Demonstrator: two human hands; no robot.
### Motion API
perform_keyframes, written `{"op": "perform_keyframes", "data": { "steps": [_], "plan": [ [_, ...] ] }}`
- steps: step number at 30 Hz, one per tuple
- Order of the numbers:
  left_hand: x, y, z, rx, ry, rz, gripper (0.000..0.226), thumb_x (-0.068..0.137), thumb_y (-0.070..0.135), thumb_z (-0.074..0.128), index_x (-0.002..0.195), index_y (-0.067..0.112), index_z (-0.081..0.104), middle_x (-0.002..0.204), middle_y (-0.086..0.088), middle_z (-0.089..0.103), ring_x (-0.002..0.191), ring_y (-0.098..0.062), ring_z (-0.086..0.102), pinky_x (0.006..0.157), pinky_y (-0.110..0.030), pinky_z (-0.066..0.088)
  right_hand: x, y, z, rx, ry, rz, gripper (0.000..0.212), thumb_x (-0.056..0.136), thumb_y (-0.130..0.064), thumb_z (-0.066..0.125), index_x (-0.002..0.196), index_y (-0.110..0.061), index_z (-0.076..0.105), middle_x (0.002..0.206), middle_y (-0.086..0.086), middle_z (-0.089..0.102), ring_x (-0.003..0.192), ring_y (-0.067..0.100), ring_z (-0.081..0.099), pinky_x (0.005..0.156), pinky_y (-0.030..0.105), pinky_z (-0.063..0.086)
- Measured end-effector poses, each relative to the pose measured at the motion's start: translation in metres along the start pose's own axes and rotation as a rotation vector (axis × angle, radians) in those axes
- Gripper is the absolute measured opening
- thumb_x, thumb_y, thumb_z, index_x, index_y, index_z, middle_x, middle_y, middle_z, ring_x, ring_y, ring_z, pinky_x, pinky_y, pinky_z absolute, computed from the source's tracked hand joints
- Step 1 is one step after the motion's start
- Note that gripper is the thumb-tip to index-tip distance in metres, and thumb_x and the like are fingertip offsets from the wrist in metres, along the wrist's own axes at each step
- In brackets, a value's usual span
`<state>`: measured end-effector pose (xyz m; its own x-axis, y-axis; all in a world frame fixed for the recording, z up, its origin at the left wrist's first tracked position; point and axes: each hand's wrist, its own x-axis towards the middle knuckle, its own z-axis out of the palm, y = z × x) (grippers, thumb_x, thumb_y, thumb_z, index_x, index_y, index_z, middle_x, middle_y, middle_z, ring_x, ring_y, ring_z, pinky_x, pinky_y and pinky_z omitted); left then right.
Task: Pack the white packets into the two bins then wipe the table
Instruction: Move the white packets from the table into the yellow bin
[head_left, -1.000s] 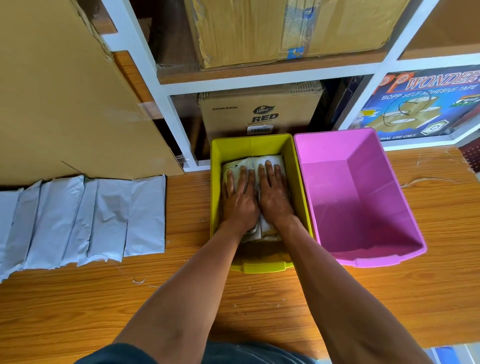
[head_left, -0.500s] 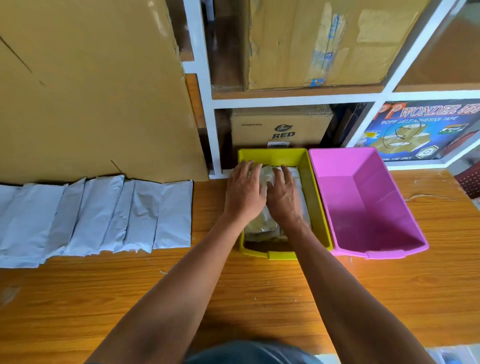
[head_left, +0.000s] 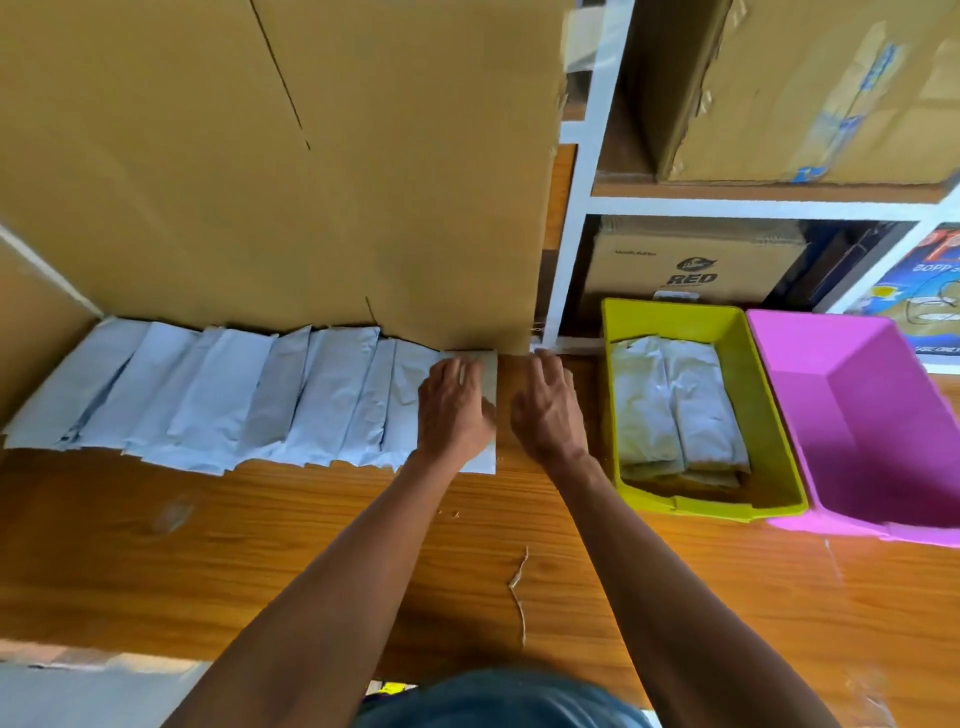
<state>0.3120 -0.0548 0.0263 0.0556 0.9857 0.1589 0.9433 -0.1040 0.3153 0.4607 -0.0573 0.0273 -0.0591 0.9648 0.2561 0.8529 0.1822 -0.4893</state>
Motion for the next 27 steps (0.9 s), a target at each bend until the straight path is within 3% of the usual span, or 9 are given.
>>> {"op": "perform_keyframes", "data": {
  "steps": [3, 7, 11, 16, 22, 25, 27],
  "plan": [
    [-0.005, -0.035, -0.005, 0.044, -0.047, -0.049, 0.056, 0.089, 0.025, 0.067, 0.142, 0.015, 0.051, 0.147, -0.009, 0.052, 0.14, -0.032, 0.041, 0.109, -0.046, 0.043, 0.001, -0.011, 0.032, -0.079, -0.141, 0.011, 0.052, 0.094, -0.025, 0.029, 0.142, -0.011, 0.044, 0.144, 0.016, 0.046, 0.121, 0.036, 0.05, 0.099, 0.049, 0.049],
    [-0.006, -0.076, -0.007, 0.092, -0.106, -0.092, 0.057, 0.091, 0.029, 0.065, 0.144, 0.017, 0.049, 0.151, -0.008, 0.046, 0.143, -0.032, 0.036, 0.11, -0.046, 0.041, 0.0, -0.029, 0.059, -0.052, -0.193, 0.028, 0.054, 0.098, -0.018, 0.059, 0.148, -0.012, 0.041, 0.15, 0.02, 0.041, 0.123, 0.039, 0.051, 0.101, 0.052, 0.051],
    [-0.003, -0.103, -0.007, 0.078, -0.142, -0.096, 0.057, 0.093, 0.028, 0.063, 0.146, 0.016, 0.048, 0.156, -0.01, 0.043, 0.145, -0.034, 0.034, 0.113, -0.045, 0.037, 0.002, -0.043, 0.081, -0.06, -0.27, 0.046, 0.055, 0.1, -0.018, 0.061, 0.15, -0.011, 0.041, 0.159, 0.022, 0.033, 0.129, 0.043, 0.048, 0.104, 0.053, 0.049],
    [0.006, -0.117, 0.006, -0.003, -0.216, -0.001, 0.066, 0.103, 0.026, 0.059, 0.162, 0.015, 0.033, 0.171, -0.012, 0.027, 0.158, -0.03, 0.022, 0.128, -0.042, 0.023, 0.01, -0.049, 0.108, -0.071, -0.374, 0.082, 0.058, 0.106, -0.026, 0.054, 0.159, -0.015, 0.031, 0.169, 0.019, 0.021, 0.151, 0.039, 0.028, 0.12, 0.049, 0.036],
    [0.019, -0.123, 0.036, 0.055, -0.346, 0.045, 0.073, 0.108, 0.032, 0.048, 0.169, 0.012, 0.013, 0.175, -0.02, 0.006, 0.163, -0.035, 0.003, 0.133, -0.048, 0.011, 0.02, -0.04, 0.132, -0.165, -0.501, 0.085, 0.062, 0.113, -0.038, 0.039, 0.168, -0.029, 0.013, 0.177, 0.005, -0.001, 0.163, 0.029, -0.002, 0.13, 0.05, 0.014],
    [0.023, -0.122, 0.047, 0.089, -0.346, 0.048, 0.072, 0.107, 0.035, 0.047, 0.167, 0.007, 0.018, 0.173, -0.027, 0.011, 0.162, -0.041, 0.004, 0.133, -0.047, 0.006, 0.018, -0.03, 0.138, -0.215, -0.518, 0.122, 0.06, 0.111, -0.044, 0.037, 0.166, -0.028, 0.019, 0.177, 0.004, -0.004, 0.163, 0.03, -0.007, 0.13, 0.052, 0.014],
    [0.025, -0.12, 0.052, 0.076, -0.358, 0.063, 0.077, 0.104, 0.041, 0.054, 0.165, 0.005, 0.023, 0.17, -0.029, 0.019, 0.161, -0.041, 0.011, 0.133, -0.047, 0.008, 0.016, -0.024, 0.138, -0.247, -0.473, 0.144, 0.061, 0.108, -0.046, 0.042, 0.162, -0.022, 0.026, 0.176, 0.007, 0.006, 0.162, 0.035, 0.0, 0.128, 0.053, 0.017]
  ]
}}
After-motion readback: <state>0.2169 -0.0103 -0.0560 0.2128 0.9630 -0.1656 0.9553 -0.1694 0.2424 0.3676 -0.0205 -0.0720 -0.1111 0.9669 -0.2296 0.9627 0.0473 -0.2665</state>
